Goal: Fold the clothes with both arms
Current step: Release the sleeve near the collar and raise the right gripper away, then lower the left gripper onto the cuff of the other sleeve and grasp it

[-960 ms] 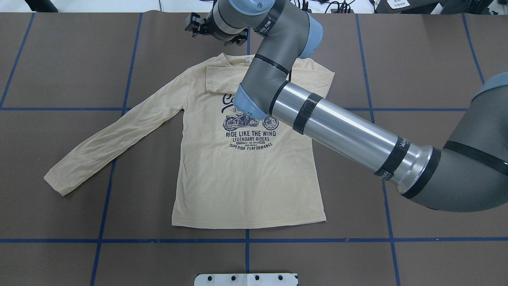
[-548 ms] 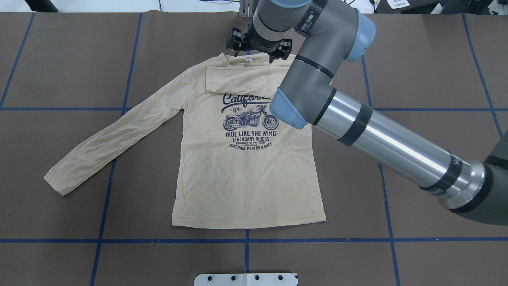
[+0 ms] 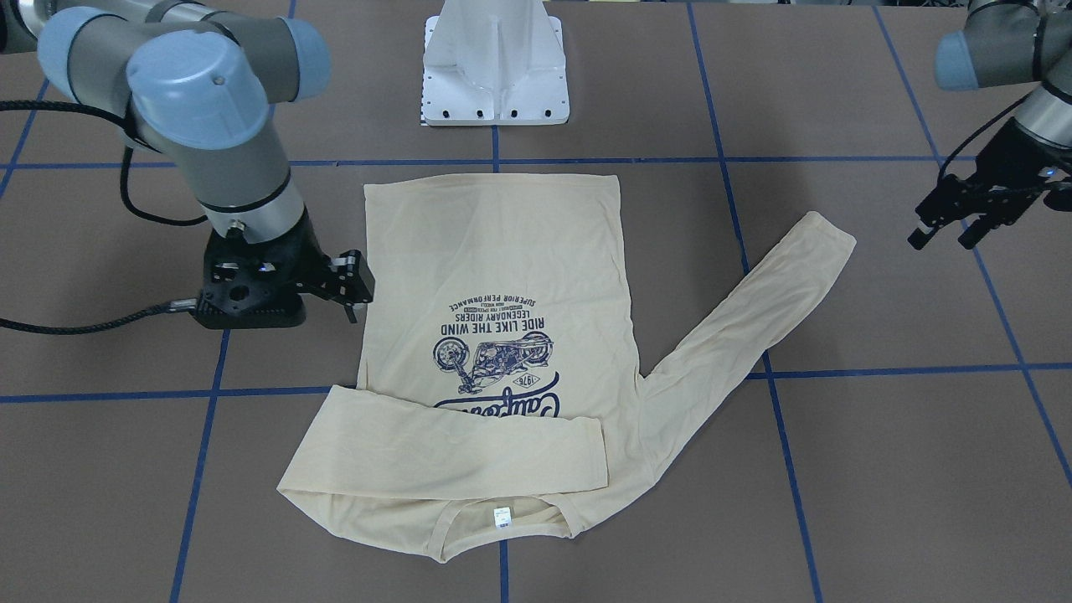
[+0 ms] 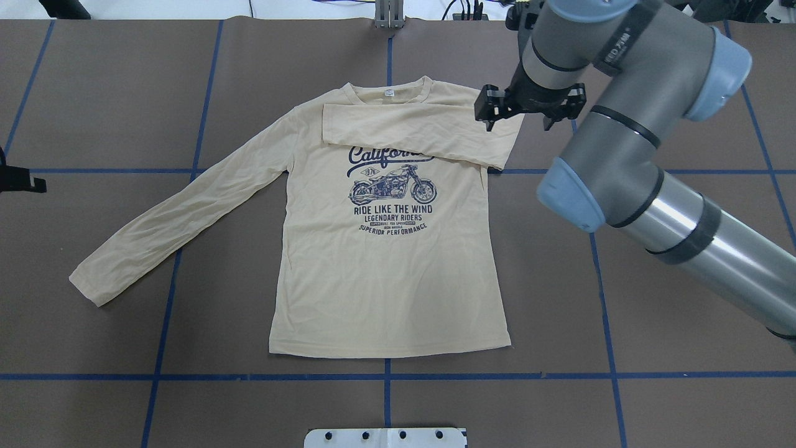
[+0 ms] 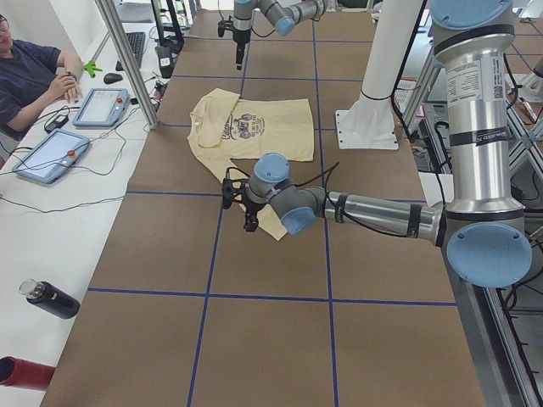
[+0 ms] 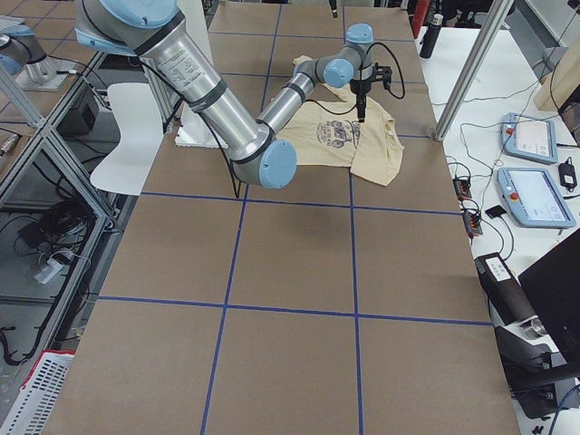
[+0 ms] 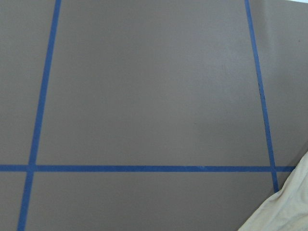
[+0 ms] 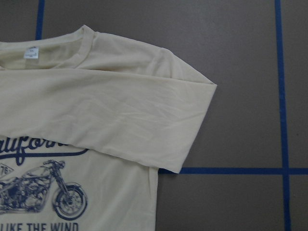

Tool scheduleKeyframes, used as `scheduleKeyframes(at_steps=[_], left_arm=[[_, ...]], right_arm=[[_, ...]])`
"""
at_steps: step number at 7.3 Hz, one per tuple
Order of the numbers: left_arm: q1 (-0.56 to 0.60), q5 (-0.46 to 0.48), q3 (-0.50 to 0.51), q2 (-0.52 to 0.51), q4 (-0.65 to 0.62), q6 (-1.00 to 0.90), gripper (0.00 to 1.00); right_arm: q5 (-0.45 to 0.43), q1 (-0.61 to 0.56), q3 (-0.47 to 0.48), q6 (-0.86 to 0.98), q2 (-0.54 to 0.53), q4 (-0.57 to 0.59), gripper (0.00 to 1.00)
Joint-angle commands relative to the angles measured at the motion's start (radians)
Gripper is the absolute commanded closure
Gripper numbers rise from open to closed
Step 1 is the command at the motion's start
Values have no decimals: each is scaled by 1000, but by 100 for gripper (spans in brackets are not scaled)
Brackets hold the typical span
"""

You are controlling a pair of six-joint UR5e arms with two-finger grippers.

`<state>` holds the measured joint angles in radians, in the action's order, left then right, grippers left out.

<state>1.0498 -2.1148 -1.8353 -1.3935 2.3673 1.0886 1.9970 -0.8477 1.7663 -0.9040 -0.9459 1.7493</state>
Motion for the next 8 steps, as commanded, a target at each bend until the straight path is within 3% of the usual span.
scheduleKeyframes(at_steps=[1, 2, 4, 8], left_arm=[[-178, 167, -38, 36, 6, 179, 1], [-259, 232, -36, 43, 7, 248, 1], [-310, 288, 19, 45, 33, 261, 1], [-356, 289, 50, 67, 58, 257, 1]], right_arm=[[32, -14, 116, 62, -140, 16, 0], [39, -14, 134, 63, -160, 15, 0], [69, -16, 137, 63, -174, 10, 0], [72, -14, 137, 62, -174, 10, 0]])
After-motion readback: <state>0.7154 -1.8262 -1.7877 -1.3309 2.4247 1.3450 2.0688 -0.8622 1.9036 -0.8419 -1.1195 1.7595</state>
